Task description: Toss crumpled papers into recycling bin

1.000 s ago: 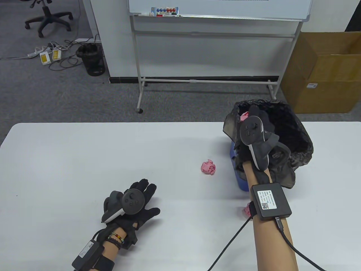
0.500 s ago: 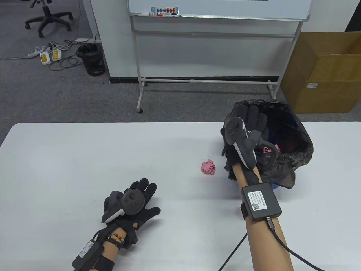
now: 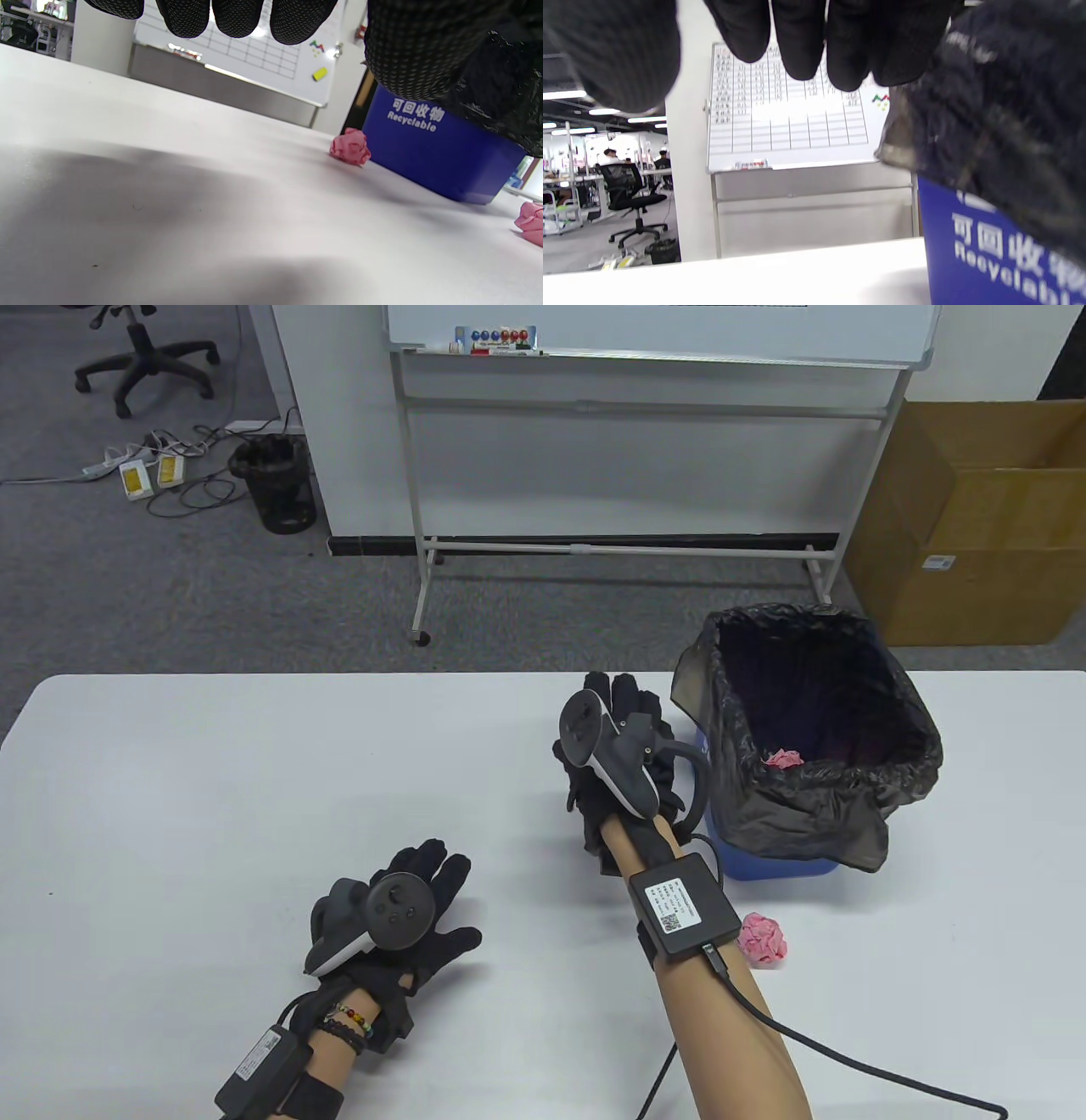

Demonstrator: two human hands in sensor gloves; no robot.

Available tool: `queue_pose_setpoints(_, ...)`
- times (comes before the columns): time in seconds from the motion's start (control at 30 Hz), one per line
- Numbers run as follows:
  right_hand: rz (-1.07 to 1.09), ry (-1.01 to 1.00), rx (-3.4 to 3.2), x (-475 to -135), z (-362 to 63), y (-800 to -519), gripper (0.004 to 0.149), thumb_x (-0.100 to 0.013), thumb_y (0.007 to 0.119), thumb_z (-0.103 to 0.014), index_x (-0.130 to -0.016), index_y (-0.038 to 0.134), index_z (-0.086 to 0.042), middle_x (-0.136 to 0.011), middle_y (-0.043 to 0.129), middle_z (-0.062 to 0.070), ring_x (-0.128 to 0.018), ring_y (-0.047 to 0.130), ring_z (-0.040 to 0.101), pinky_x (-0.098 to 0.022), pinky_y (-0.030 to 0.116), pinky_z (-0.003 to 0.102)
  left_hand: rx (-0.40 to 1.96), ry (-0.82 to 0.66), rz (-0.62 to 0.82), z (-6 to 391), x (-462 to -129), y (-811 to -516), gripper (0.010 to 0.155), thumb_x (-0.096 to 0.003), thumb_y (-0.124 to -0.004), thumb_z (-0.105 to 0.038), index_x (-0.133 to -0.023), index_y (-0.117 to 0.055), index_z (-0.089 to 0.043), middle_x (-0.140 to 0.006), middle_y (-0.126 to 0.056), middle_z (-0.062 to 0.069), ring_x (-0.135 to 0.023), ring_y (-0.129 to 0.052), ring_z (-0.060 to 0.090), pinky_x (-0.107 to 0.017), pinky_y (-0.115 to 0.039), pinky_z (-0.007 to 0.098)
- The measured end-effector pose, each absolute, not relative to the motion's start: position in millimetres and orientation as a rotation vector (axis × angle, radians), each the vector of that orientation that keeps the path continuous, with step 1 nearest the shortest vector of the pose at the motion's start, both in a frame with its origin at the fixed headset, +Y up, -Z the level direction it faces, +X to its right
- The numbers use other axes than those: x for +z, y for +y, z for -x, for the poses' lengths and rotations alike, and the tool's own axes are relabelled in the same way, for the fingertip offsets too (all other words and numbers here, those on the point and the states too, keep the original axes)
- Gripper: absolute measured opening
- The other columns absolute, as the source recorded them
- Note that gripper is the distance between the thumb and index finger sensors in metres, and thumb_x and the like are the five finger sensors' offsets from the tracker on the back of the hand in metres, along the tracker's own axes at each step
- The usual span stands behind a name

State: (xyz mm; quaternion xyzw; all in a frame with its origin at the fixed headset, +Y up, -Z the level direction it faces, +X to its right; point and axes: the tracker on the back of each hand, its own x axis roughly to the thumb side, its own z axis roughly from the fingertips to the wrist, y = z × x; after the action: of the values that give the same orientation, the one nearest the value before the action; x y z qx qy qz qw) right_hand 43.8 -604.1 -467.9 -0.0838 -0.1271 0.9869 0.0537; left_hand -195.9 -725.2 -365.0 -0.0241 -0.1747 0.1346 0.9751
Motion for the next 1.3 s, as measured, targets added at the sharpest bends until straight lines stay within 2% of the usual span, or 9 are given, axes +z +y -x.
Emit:
queue_pose_setpoints(0.33, 0.358, -0.186, 3.101, -495.7, -36.3, -673.1, 0.087, -0.032, 0.085, -0.060, -0.107, 0.050, -0.033, -0.115, 0.060, 0.002, -0.105, 0.071, 0.033, -0.071, 0.069, 0.048, 0.261, -0.349, 0.052, 195.0, -365.2, -725.5, 0.085, -0.0426, -0.081, -0.058, -0.112, -0.048, -0.022, -0.123, -0.038, 0.017, -0.111, -0.044, 0.048, -0.075, -0.046, 0.069)
queue_pose_setpoints(0.63, 0.479, -0.035, 3.108, -511.8, -50.6, -708.6, 0.087, -0.033, 0.084, -0.059, -0.108, 0.049, -0.034, -0.116, 0.057, 0.002, -0.107, 0.067, 0.033, -0.072, 0.067, 0.050, 0.249, -0.350, 0.056, 194.0, -364.7, -725.3, 0.085, -0.0426, -0.081, -0.058, -0.112, -0.048, -0.022, -0.123, -0.038, 0.017, -0.111, -0.044, 0.048, -0.075, -0.046, 0.069)
queue_pose_setpoints(0.87, 0.561, 0.092, 3.113, -518.7, -64.2, -732.8, 0.085, -0.034, 0.086, -0.056, -0.107, 0.047, -0.039, -0.117, 0.053, 0.002, -0.107, 0.066, 0.038, -0.071, 0.068, 0.052, 0.244, -0.353, 0.058, 192.5, -364.3, -725.6, 0.086, -0.0424, -0.081, -0.058, -0.112, -0.048, -0.022, -0.123, -0.038, 0.017, -0.111, -0.044, 0.048, -0.075, -0.046, 0.069)
queue_pose_setpoints(1.07, 0.596, 0.105, 3.096, -521.0, -69.6, -743.8, 0.076, -0.034, 0.089, -0.049, -0.103, 0.059, -0.039, -0.113, 0.063, 0.002, -0.099, 0.080, 0.033, -0.063, 0.083, 0.045, 0.242, -0.353, 0.059, 192.2, -364.3, -725.6, 0.086, -0.0425, -0.081, -0.058, -0.112, -0.048, -0.022, -0.123, -0.038, 0.017, -0.111, -0.044, 0.048, -0.074, -0.046, 0.068)
queue_pose_setpoints(1.3, 0.601, 0.064, 3.146, -526.8, -67.4, -755.8, 0.068, -0.033, 0.093, -0.042, -0.097, 0.072, -0.035, -0.104, 0.076, 0.002, -0.089, 0.090, 0.027, -0.057, 0.088, 0.033, 0.241, -0.350, 0.055, 193.3, -364.1, -725.0, 0.085, -0.0425, -0.081, -0.058, -0.112, -0.048, -0.021, -0.123, -0.038, 0.017, -0.111, -0.044, 0.048, -0.074, -0.046, 0.068)
